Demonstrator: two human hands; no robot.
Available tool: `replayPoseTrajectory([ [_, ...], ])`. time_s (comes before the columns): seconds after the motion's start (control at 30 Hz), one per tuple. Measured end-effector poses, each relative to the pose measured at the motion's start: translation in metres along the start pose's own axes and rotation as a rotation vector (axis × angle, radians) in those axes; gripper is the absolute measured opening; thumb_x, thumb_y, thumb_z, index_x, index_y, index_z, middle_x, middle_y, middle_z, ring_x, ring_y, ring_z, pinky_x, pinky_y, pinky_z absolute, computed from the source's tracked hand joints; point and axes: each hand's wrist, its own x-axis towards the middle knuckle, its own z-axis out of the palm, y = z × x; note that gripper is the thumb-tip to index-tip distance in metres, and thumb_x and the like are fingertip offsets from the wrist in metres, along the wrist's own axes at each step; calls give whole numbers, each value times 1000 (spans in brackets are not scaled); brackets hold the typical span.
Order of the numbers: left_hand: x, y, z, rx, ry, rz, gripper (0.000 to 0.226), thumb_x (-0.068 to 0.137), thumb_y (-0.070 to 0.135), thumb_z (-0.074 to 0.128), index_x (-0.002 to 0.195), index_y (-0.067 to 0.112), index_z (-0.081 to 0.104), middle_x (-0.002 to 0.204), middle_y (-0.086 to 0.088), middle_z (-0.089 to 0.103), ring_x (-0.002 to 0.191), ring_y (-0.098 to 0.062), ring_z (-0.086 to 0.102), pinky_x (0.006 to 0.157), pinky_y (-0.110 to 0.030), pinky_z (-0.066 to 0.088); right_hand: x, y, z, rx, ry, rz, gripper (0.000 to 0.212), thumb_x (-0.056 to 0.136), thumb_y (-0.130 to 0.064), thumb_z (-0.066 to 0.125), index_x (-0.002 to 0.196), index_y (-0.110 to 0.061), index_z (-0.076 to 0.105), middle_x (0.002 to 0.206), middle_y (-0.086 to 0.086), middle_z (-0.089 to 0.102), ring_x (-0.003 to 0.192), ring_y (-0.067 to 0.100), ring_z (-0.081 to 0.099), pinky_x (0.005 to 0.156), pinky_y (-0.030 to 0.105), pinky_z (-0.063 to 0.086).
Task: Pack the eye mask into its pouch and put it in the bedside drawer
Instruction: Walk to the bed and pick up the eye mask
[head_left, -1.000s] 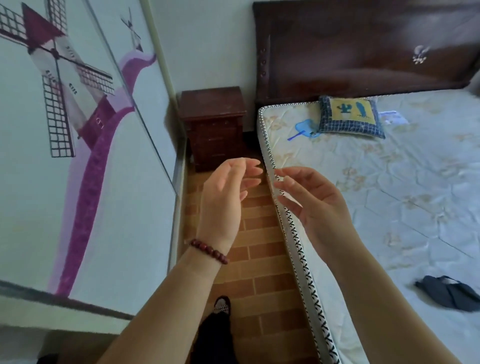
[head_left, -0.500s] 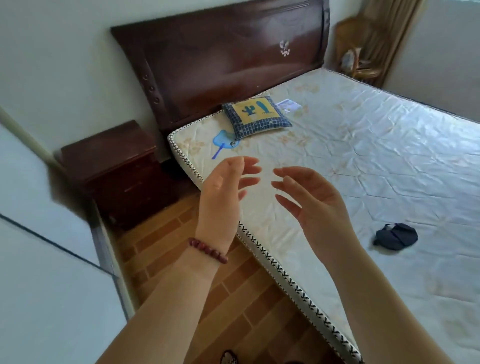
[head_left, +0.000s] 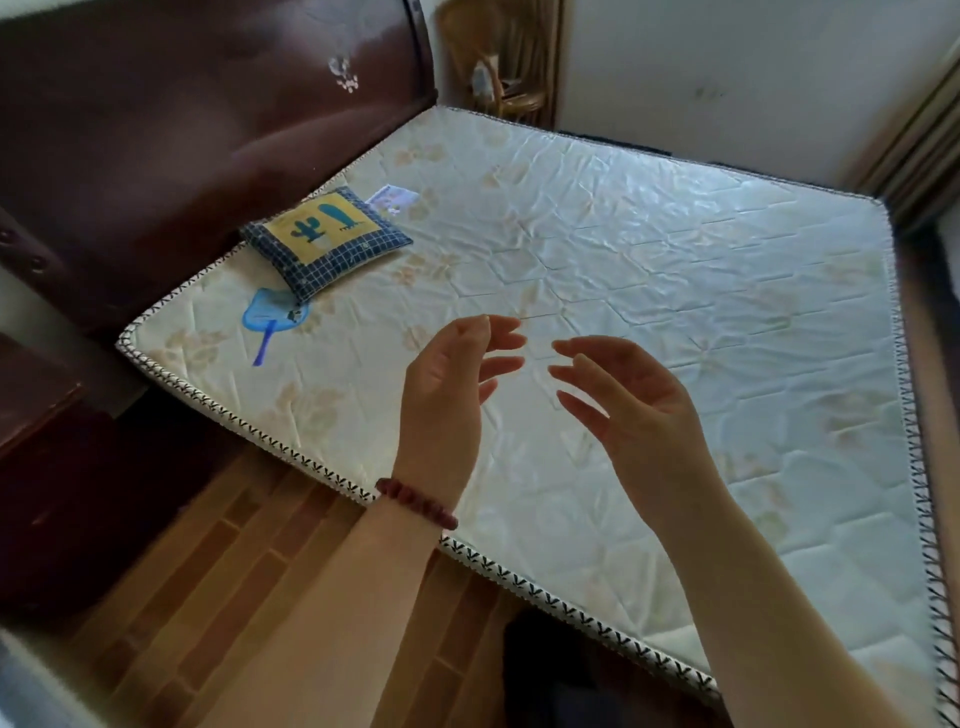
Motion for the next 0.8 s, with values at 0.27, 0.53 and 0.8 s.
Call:
replayPoseTrajectory([
  [0.27, 93, -17, 82, 20, -108, -2, 31, 96, 33, 40, 87, 28, 69, 93, 6, 74, 88, -11, 69, 87, -35, 51, 91, -16, -66, -2, 110, -28, 12, 74, -23, 68, 86, -23, 70, 101, -2, 74, 95, 14, 70, 75, 20, 54],
  [0.53, 169, -39, 164, 8, -202, 11, 26, 90, 38, 45, 87, 29, 69, 91, 6, 74, 90, -13, 69, 88, -36, 50, 167, -24, -136, -32, 177, -69, 15, 71, -31, 70, 86, -27, 71, 101, -5, 74, 100, 17, 69, 79, 23, 54],
  [0.8, 231, -86, 224, -8, -338, -70, 31, 89, 42, 42, 88, 30, 70, 97, 5, 74, 95, -11, 68, 93, -38, 47, 226, -10, -197, -34, 310, -77, 12, 81, -20, 70, 82, -32, 71, 101, -7, 74, 101, 18, 68, 77, 22, 52],
])
